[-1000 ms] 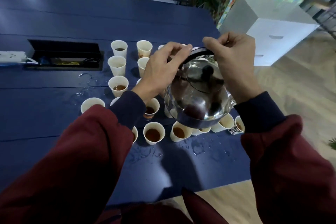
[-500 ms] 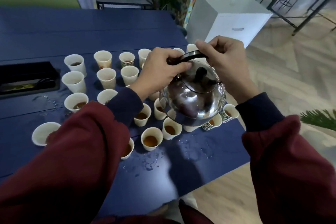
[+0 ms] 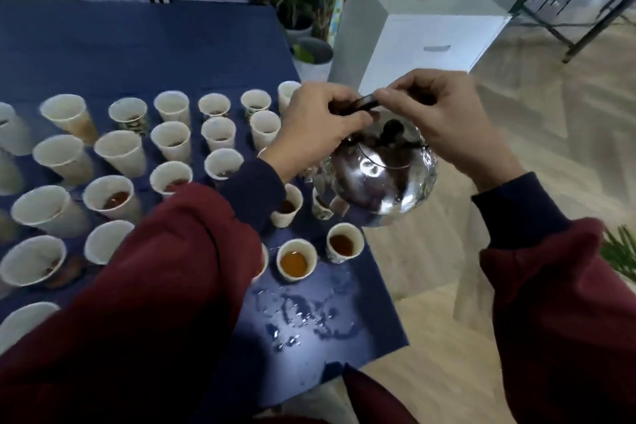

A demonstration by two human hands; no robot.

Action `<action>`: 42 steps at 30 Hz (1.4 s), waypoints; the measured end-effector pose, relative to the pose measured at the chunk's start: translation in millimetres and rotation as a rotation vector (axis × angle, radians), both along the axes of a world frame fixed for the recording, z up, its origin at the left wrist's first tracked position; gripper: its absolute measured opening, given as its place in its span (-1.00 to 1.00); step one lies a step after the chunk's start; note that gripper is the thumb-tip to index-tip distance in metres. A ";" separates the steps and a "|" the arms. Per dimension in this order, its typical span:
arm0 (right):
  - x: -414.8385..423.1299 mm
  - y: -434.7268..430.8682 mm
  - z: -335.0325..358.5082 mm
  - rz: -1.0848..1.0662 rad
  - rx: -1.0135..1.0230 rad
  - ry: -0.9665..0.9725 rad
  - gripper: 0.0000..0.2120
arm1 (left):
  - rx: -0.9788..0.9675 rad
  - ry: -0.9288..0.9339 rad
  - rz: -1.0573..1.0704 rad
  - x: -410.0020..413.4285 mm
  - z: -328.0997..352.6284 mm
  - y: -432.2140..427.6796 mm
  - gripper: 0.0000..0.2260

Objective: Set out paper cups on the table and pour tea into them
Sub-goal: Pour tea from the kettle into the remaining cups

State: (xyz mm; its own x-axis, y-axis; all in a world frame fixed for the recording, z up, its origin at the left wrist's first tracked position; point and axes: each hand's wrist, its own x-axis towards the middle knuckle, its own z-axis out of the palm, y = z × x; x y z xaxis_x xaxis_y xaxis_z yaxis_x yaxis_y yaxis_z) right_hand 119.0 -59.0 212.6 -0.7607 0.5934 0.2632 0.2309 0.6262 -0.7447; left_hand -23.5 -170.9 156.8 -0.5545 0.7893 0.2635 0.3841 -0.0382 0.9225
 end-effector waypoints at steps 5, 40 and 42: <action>36.9 70.7 -26.9 -0.166 -0.040 -0.003 -0.76 | -0.044 0.092 0.081 23.3 -9.8 63.5 -0.70; 137.5 150.4 -251.2 -0.386 -0.075 -0.329 -0.78 | -0.966 0.469 -0.517 157.8 -198.0 170.0 -0.49; 142.1 144.5 -264.2 -0.428 0.101 -0.338 -0.72 | -0.982 0.512 -0.545 157.0 -198.7 169.6 -0.45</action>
